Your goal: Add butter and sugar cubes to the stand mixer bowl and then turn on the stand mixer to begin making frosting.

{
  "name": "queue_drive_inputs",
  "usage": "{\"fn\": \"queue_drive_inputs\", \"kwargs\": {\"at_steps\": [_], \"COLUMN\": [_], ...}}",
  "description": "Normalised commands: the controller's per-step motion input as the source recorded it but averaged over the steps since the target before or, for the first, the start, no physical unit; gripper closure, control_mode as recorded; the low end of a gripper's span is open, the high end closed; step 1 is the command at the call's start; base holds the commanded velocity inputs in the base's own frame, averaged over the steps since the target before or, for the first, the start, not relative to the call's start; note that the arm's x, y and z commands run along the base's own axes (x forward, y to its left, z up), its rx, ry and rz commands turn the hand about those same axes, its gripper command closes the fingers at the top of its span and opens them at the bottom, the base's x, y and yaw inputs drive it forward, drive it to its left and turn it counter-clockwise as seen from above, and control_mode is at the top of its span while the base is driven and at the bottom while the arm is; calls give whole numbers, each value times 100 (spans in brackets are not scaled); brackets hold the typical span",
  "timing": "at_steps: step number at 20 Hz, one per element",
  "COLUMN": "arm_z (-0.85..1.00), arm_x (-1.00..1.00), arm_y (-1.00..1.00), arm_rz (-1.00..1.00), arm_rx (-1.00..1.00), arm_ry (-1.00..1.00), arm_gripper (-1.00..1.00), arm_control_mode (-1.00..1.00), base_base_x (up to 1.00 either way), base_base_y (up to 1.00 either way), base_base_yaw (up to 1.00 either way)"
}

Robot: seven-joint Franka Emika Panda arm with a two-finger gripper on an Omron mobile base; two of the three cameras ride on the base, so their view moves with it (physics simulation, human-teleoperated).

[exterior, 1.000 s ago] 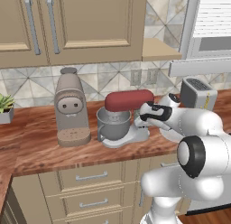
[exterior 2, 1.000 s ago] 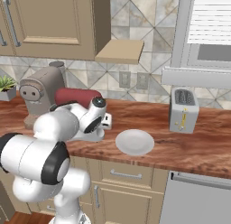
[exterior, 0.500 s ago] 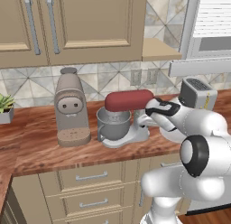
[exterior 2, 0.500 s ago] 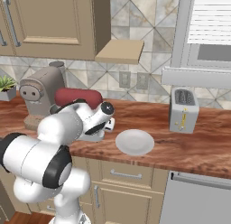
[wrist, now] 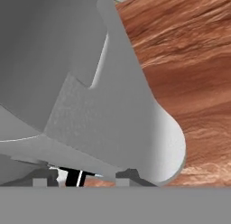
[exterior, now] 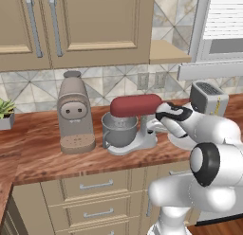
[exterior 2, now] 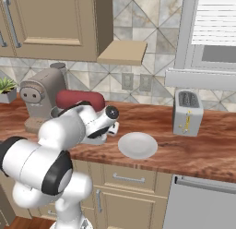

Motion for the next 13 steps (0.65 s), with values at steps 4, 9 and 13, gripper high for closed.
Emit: {"fn": "queue_drive_inputs", "kwargs": {"at_steps": [4,9,13], "arm_z": [0,-4,-21], "arm_x": [0,0,0], "arm_y": [-29,-28,-8], "arm_rz": [-4,-4,-3], "arm_rx": [0,0,0], "arm_ry": [0,1,4], "arm_gripper": [100,100,100], "arm_control_mode": [-100,-100,-100], "base_base_x": [0,0,0], "base_base_y": [0,0,0], "base_base_yaw": [0,0,0]}}
